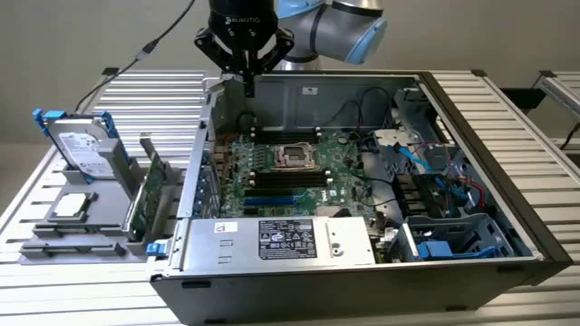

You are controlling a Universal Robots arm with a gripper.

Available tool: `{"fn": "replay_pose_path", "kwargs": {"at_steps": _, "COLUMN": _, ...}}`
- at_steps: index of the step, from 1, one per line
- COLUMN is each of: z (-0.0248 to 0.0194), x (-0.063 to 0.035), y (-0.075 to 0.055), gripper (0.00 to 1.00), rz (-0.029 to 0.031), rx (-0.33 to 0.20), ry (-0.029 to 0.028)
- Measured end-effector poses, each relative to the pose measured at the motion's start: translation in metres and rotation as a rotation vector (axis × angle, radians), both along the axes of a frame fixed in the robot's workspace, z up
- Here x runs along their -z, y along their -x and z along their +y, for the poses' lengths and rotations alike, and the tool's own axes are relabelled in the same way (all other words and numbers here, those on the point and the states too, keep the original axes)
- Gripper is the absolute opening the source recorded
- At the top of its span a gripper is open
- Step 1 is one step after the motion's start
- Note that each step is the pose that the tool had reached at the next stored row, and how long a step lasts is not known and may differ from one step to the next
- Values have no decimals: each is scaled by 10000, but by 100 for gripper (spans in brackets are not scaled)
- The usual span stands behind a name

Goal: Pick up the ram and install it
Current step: 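Reach for the ram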

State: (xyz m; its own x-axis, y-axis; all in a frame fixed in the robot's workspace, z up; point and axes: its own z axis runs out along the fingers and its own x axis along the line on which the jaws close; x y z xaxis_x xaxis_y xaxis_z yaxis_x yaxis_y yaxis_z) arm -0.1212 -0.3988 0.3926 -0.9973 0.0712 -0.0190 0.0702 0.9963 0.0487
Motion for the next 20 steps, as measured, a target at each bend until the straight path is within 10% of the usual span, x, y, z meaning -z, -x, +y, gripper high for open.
{"fn": "replay_pose_path", "kwargs": {"at_steps": 8, "z": 0, "x": -1, "y": 16, "gripper": 11, "rz": 3, "rx": 1, "ry": 1}}
{"fn": "replay_pose_path", "kwargs": {"at_steps": 20, "z": -16, "x": 70, "y": 546, "gripper": 11, "rz": 39, "rx": 0, "ry": 0}}
